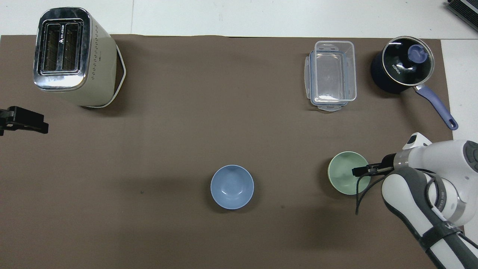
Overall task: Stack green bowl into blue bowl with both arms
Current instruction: 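Grasp the green bowl rim and lift it toward the blue bowl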
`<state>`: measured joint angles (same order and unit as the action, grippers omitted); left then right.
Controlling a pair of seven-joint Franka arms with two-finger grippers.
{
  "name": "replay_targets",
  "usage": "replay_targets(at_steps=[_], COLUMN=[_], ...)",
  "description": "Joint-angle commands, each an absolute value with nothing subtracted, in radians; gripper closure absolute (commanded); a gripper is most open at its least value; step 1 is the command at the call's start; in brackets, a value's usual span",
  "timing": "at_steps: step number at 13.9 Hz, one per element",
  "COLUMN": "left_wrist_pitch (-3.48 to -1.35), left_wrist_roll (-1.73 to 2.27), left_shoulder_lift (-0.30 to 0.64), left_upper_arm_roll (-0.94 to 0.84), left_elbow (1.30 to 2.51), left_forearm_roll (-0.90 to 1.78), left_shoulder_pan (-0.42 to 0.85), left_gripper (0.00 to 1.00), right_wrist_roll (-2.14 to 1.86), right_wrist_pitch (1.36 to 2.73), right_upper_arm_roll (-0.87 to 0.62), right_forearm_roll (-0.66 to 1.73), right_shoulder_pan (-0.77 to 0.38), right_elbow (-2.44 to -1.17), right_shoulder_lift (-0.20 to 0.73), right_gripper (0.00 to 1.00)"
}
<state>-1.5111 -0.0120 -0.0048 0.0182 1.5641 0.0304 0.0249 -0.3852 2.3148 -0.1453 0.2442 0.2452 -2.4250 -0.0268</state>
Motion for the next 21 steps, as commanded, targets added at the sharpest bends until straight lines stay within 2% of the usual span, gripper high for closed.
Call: replay_targets(at_steps=[1, 2, 8, 11, 13, 15, 17, 19, 21], left_wrist_pitch=[-1.491, -1.491, -1.491, -1.491, -1.491, -1.491, -1.491, -1.491, -1.491], left_wrist_roll=[-0.018, -0.018, -0.018, -0.018, -0.018, -0.018, -0.018, -0.018, -0.018], left_shoulder_lift=[-0.005, -0.005, -0.005, -0.005, -0.005, -0.005, -0.005, -0.005, -0.005], left_upper_arm_roll=[0.011, 0.011, 0.011, 0.011, 0.011, 0.011, 0.011, 0.011, 0.011], left_elbow=[1.557, 1.557, 1.557, 1.557, 1.557, 1.557, 1.557, 1.557, 1.557], left_forearm_roll=[0.014, 0.014, 0.014, 0.014, 0.014, 0.014, 0.014, 0.014, 0.014], left_shoulder_pan=[0.015, 0.015, 0.015, 0.015, 0.015, 0.015, 0.015, 0.015, 0.015], left_gripper=[0.00, 0.00, 0.00, 0.00, 0.00, 0.00, 0.00, 0.00, 0.00], right_wrist_roll=[-0.425, -0.426, -0.437, -0.436, -0.433, -0.404, -0.387, -0.333, -0.284], right_wrist_pitch=[2.324, 2.318, 2.309, 2.188, 2.177, 2.174, 2.177, 2.187, 2.191], right_upper_arm_roll=[-0.153, -0.153, -0.153, -0.155, -0.164, -0.164, -0.167, -0.169, -0.169], right_forearm_roll=[0.331, 0.359, 0.365, 0.367, 0.367, 0.379, 0.385, 0.416, 0.413], right_shoulder_pan=[0.253, 0.255, 0.246, 0.244, 0.233, 0.172, 0.135, 0.039, -0.008], right_elbow=[-2.434, -2.428, -2.398, -2.329, -2.326, -2.327, -2.327, -2.329, -2.327], right_shoulder_lift=[-0.034, -0.032, -0.028, -0.060, -0.092, -0.135, -0.137, -0.152, -0.153], right_gripper=[0.85, 1.00, 1.00, 1.00, 1.00, 1.00, 1.00, 1.00, 1.00])
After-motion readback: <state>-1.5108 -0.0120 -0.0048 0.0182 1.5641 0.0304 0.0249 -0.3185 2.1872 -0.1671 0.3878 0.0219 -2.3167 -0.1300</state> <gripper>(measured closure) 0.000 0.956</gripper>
